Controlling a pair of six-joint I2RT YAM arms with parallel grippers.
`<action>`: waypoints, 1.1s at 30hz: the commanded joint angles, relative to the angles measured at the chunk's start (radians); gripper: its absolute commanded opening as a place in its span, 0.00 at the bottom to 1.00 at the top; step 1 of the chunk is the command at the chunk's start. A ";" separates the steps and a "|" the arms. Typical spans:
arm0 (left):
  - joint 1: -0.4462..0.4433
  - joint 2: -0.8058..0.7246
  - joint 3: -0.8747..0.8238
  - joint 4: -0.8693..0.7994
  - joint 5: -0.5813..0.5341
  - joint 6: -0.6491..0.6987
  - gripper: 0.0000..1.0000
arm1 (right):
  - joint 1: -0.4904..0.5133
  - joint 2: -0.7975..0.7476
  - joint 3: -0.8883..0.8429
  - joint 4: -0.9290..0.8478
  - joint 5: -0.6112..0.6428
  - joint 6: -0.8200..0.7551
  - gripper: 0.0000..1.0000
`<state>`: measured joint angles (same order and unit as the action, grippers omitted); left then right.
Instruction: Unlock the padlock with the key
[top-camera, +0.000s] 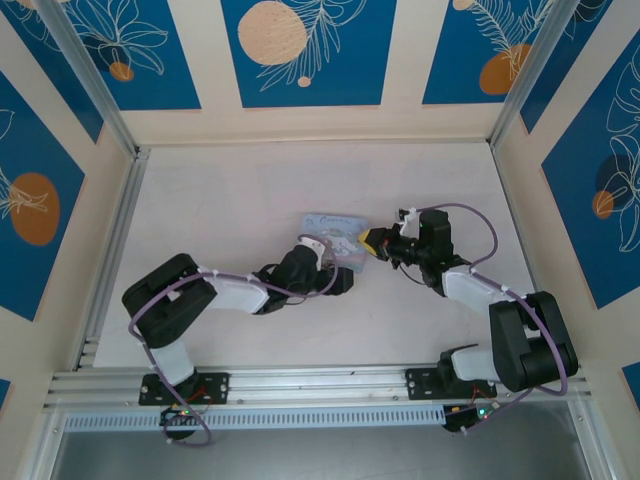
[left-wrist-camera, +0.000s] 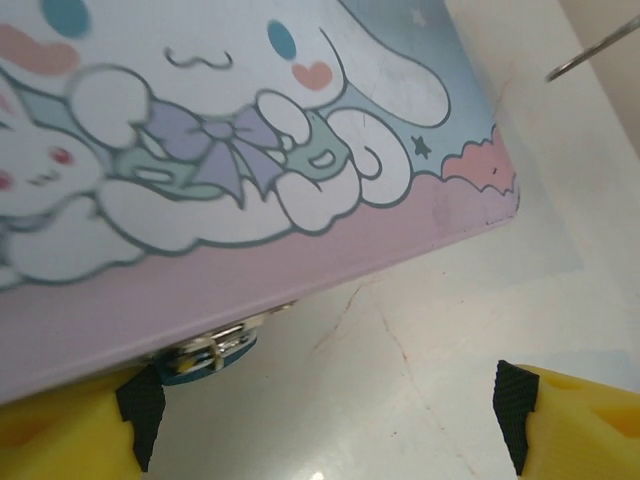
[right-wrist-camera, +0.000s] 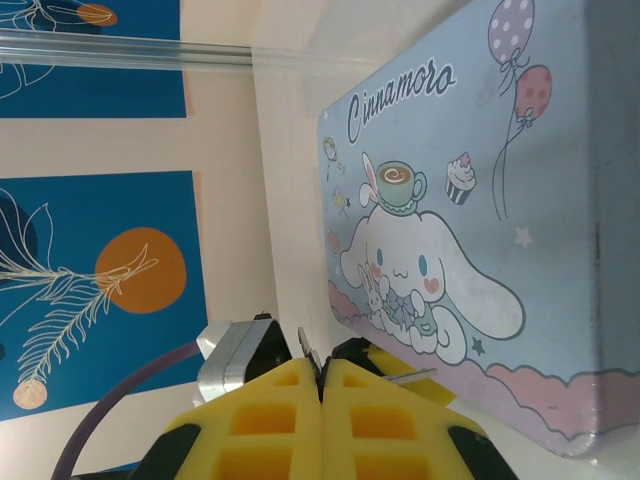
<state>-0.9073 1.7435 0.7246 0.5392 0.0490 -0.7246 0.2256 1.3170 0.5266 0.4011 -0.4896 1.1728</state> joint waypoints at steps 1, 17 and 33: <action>-0.008 -0.018 -0.020 0.076 0.012 -0.045 0.87 | -0.001 -0.009 0.013 -0.020 -0.003 -0.016 0.00; -0.007 0.019 0.018 -0.103 -0.115 0.065 0.87 | -0.003 0.001 0.003 -0.006 -0.008 -0.016 0.00; -0.008 0.119 0.087 -0.001 0.001 0.115 0.85 | -0.016 -0.013 0.003 -0.041 -0.013 -0.034 0.00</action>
<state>-0.9081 1.8324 0.7979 0.4847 -0.0437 -0.6056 0.2176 1.3186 0.5266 0.3882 -0.4900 1.1652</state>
